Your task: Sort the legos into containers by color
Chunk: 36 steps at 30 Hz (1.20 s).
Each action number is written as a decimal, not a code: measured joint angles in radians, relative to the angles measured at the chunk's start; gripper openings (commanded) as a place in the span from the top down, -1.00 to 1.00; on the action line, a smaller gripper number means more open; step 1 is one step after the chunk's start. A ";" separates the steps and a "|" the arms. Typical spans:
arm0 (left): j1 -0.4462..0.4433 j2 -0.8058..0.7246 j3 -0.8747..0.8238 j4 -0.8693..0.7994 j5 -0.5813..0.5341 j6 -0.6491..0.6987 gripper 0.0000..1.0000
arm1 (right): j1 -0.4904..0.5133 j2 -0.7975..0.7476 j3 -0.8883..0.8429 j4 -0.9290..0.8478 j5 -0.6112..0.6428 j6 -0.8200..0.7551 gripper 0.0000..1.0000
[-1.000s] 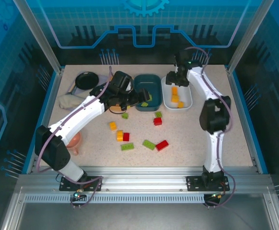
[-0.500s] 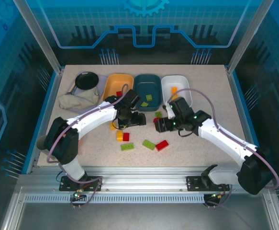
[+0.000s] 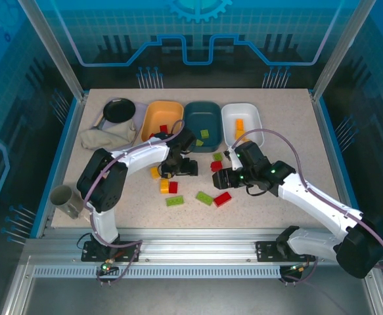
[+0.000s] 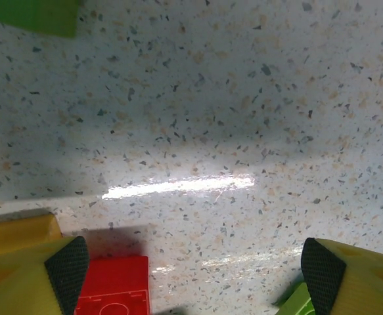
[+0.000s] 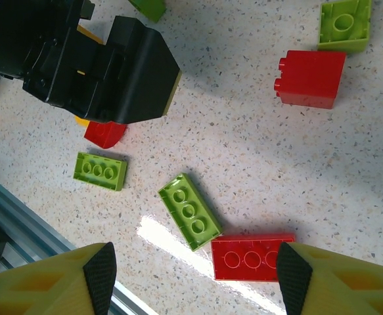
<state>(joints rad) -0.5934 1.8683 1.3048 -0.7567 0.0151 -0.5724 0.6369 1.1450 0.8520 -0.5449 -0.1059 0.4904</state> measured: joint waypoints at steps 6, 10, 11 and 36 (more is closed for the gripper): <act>0.002 -0.019 -0.077 0.022 -0.007 -0.001 -0.77 | 0.001 0.015 0.000 0.009 0.000 0.000 -0.36; 0.009 -0.045 -0.111 0.028 -0.008 -0.001 -0.77 | 0.009 0.037 0.018 0.008 -0.001 0.000 -0.36; 0.009 -0.051 -0.117 0.029 -0.008 -0.003 -0.77 | 0.011 0.041 0.025 0.010 -0.001 0.000 -0.36; -0.060 -0.048 -0.149 -0.027 -0.130 -0.080 0.27 | -0.003 -0.014 -0.057 0.222 -0.202 0.075 -0.40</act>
<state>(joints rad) -0.6537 1.8206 1.1557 -0.7841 -0.1146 -0.6521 0.6334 1.1313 0.7952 -0.3229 -0.3080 0.5655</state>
